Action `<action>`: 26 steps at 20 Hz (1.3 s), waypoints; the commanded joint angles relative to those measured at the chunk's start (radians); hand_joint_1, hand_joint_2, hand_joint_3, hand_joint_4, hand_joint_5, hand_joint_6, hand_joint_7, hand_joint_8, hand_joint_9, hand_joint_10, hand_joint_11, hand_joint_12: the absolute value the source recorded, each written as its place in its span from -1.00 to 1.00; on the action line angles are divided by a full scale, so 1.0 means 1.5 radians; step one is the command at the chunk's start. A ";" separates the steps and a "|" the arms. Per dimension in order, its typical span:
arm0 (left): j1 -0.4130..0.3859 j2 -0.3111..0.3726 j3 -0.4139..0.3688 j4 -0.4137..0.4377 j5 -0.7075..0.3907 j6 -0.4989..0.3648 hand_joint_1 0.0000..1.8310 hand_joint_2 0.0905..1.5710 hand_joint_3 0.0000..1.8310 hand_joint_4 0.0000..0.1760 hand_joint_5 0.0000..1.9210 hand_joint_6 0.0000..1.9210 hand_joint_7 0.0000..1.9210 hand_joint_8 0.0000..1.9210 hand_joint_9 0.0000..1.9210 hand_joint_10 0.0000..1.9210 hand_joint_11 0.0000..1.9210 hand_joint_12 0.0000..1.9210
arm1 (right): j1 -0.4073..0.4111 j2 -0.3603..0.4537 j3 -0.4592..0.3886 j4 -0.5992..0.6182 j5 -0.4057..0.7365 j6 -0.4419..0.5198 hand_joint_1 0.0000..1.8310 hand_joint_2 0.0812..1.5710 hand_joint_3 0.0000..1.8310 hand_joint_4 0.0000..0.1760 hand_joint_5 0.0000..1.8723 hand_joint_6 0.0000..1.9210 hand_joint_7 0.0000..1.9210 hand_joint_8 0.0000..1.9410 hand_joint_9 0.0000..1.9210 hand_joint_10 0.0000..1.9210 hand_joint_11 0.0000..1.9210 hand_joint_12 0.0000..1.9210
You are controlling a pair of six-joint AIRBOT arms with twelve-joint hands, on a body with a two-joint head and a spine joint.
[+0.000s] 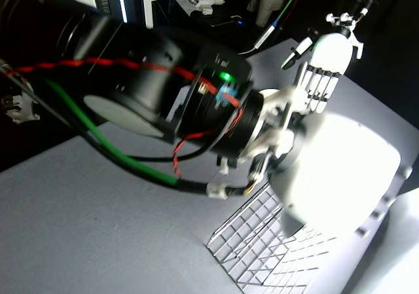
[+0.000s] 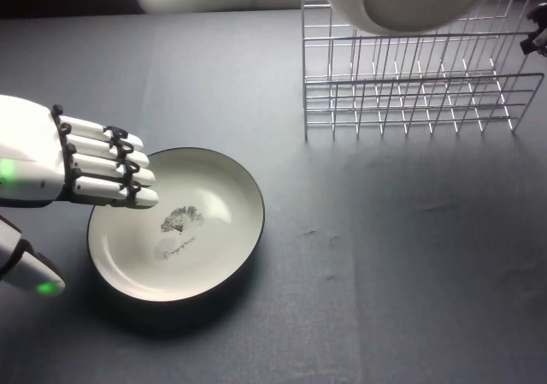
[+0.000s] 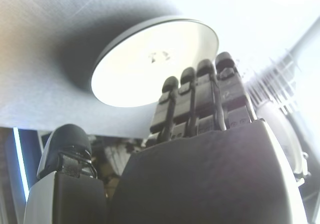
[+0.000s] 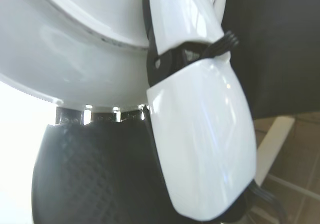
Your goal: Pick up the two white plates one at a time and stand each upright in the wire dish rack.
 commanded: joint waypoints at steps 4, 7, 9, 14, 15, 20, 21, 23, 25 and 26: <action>-0.001 0.000 0.000 -0.039 -0.008 0.001 -1.00 0.41 -1.00 -1.00 -1.00 -1.00 -1.00 -1.00 -1.00 -1.00 -1.00 -1.00 | -0.011 0.006 0.009 0.008 0.078 0.012 0.53 0.29 -1.00 -1.00 0.09 -0.13 0.28 -0.45 0.14 -0.04 0.09 -0.02; 0.002 -0.003 -0.001 -0.039 -0.007 0.001 -1.00 0.42 -0.99 -1.00 -1.00 -1.00 -1.00 -1.00 -1.00 -1.00 -1.00 -1.00 | -0.033 0.006 0.013 0.006 0.078 0.012 0.52 0.30 -1.00 -1.00 0.07 -0.09 0.24 -0.37 0.09 0.01 0.07 0.00; 0.006 -0.003 -0.001 -0.039 -0.007 0.001 -1.00 0.42 -1.00 -1.00 -1.00 -1.00 -1.00 -1.00 -1.00 -1.00 -1.00 -1.00 | -0.052 0.006 0.013 0.006 0.082 0.013 0.53 0.28 -1.00 -1.00 0.12 -0.17 0.30 -0.47 0.14 -0.06 0.12 -0.04; 0.015 -0.007 -0.001 -0.040 -0.014 0.001 -1.00 0.42 -1.00 -1.00 -1.00 -1.00 -1.00 -1.00 -1.00 -1.00 -1.00 -1.00 | -0.092 0.006 0.013 0.006 0.092 0.015 0.53 0.29 -1.00 -1.00 0.09 -0.13 0.27 -0.41 0.11 -0.02 0.10 -0.03; 0.015 -0.007 -0.001 -0.040 -0.014 0.001 -1.00 0.42 -1.00 -1.00 -1.00 -1.00 -1.00 -1.00 -1.00 -1.00 -1.00 -1.00 | -0.097 0.006 0.013 0.006 0.094 0.015 0.53 0.29 -1.00 -1.00 0.10 -0.13 0.26 -0.40 0.11 -0.03 0.09 -0.03; 0.019 -0.007 -0.001 -0.040 -0.014 0.001 -1.00 0.43 -0.99 -1.00 -1.00 -1.00 -1.00 -1.00 -1.00 -1.00 -1.00 -1.00 | -0.124 0.006 0.013 0.006 0.105 0.017 0.53 0.27 -1.00 -1.00 0.13 -0.17 0.29 -0.46 0.16 -0.10 0.11 -0.06; 0.019 -0.007 -0.001 -0.040 -0.014 0.001 -1.00 0.43 -0.99 -1.00 -1.00 -1.00 -1.00 -1.00 -1.00 -1.00 -1.00 -1.00 | -0.125 0.006 0.013 0.006 0.105 0.017 0.53 0.28 -1.00 -1.00 0.12 -0.14 0.26 -0.43 0.15 -0.08 0.09 -0.06; 0.022 -0.007 -0.001 -0.040 -0.014 0.001 -1.00 0.42 -1.00 -1.00 -1.00 -1.00 -1.00 -1.00 -1.00 -1.00 -1.00 -1.00 | -0.126 0.006 0.013 0.006 0.106 0.017 0.52 0.31 -1.00 -1.00 0.08 -0.07 0.18 -0.31 0.10 0.00 0.02 -0.03; 0.022 -0.007 0.000 -0.041 -0.014 0.001 -1.00 0.42 -1.00 -1.00 -1.00 -1.00 -1.00 -1.00 -1.00 -1.00 -1.00 -1.00 | -0.125 0.007 0.013 0.006 0.108 0.017 0.52 0.32 -1.00 -1.00 0.05 -0.05 0.14 -0.21 0.10 -0.01 -0.01 -0.03; 0.022 -0.007 0.000 -0.042 -0.014 0.001 -1.00 0.42 -1.00 -1.00 -1.00 -1.00 -1.00 -1.00 -1.00 -1.00 -1.00 -1.00 | -0.123 0.007 0.012 0.006 0.109 0.017 0.51 0.34 -1.00 -1.00 0.00 0.03 0.10 -0.14 0.05 0.07 -0.04 -0.03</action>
